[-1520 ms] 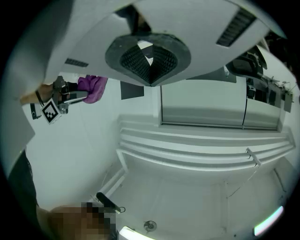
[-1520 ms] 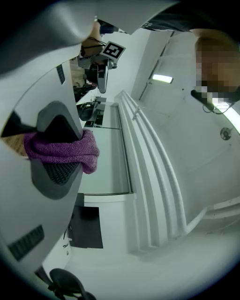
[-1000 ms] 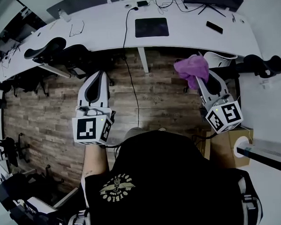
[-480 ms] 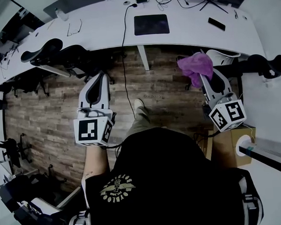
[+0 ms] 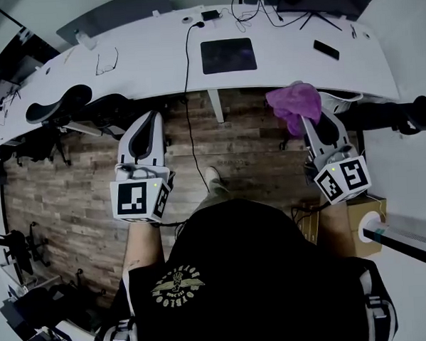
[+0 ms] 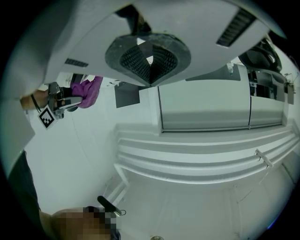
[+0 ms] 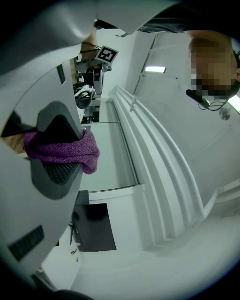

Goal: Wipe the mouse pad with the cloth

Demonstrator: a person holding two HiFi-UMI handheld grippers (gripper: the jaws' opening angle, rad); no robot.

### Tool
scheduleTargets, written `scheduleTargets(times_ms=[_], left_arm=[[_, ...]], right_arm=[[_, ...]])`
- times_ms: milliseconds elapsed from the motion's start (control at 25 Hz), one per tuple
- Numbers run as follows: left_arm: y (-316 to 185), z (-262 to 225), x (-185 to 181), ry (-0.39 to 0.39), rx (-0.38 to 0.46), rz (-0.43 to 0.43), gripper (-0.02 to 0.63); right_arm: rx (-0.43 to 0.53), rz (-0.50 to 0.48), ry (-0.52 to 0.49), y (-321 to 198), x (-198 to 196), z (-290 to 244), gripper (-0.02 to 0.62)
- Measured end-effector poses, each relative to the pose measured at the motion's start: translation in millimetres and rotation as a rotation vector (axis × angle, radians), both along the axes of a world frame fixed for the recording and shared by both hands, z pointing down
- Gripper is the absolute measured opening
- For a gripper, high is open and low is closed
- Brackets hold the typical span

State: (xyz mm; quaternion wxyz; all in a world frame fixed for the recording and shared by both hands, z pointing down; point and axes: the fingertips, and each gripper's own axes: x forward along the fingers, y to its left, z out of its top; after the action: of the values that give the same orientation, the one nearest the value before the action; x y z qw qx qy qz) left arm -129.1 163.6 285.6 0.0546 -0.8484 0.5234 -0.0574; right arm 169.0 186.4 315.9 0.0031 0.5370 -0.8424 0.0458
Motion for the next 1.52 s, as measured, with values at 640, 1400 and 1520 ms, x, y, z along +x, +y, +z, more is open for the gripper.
scheduleTargets(times_ms=[640,1400,1520], left_arm=[[-77,22,-40,0.014,-0.081,-0.011,0.002],[-177,14,-88,0.062,-0.055,0.091,0.002],[-188,15,-87,0.069,-0.057,0.105,0.002]], right_arm=[[-0.059,0.011,0.025,-75,-29,10,0.089],[-0.021,0.104,0.089,-143,-84,-25,0.089],[-0.022,0.118,0.106,-147,-82,-28,0.089]])
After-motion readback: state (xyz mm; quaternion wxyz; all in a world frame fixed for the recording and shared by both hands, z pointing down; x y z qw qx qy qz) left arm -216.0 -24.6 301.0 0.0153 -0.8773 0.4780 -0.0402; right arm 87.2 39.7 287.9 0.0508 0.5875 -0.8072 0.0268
